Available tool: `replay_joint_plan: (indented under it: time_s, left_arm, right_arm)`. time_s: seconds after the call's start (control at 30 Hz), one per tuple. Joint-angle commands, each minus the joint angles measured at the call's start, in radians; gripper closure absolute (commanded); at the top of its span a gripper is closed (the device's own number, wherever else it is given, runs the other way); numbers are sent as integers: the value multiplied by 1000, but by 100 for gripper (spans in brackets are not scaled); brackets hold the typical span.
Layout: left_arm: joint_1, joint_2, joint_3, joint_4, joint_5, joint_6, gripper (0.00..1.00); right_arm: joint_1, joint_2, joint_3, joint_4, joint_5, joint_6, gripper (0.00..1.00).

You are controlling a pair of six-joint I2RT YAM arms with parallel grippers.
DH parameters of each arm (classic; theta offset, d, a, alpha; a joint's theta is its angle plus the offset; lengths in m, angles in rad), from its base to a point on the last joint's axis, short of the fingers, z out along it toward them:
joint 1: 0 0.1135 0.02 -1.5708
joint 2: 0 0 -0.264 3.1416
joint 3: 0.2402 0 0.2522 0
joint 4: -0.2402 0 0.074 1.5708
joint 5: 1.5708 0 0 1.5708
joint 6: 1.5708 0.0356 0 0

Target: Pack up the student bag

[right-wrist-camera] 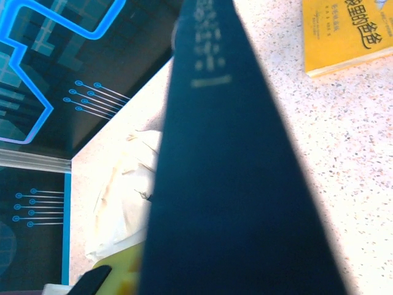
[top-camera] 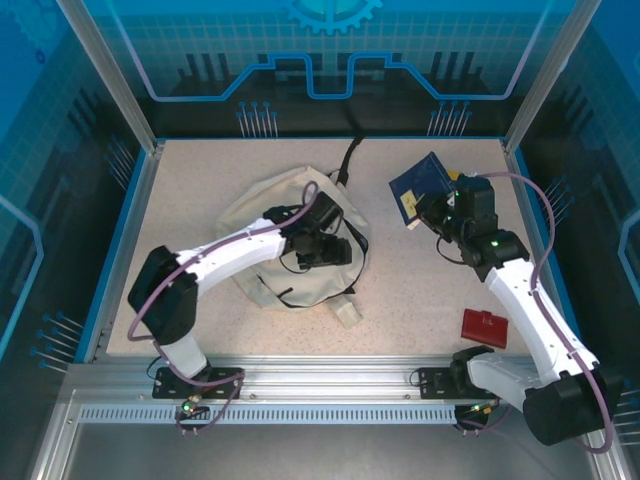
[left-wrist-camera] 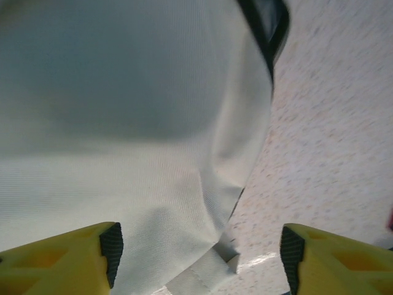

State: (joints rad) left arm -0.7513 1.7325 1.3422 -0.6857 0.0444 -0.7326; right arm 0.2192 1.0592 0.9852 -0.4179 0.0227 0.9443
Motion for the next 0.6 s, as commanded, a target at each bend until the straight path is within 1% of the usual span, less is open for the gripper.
replay_joint_plan:
  time_s: [0.0,0.03,0.1,0.17,0.3,0.57]
  left_arm:
    - [-33,54,41,-40,-32,-37,33]
    - [-35,66,37,-33,-31,-43,34]
    - [-34,88,31,-5,-18,-49,41]
    - [-34,103,31,12,-15,-57,45]
    - [-34,128,39,13,-45,-58,52]
    - [-34,182,70,-12,-47,-43,53]
  right_arm:
    - [-15,-20,-15,-2,-4,-12,92]
    - [-16,-21,-19,-1,-6,-10,92]
    - [-16,-21,-26,-1,-9,-10,92]
    - [-15,-22,-31,-2,-13,-7,92]
    - [-16,-27,-36,1,-22,-3,92]
    - [-16,-34,-43,1,-24,4,92]
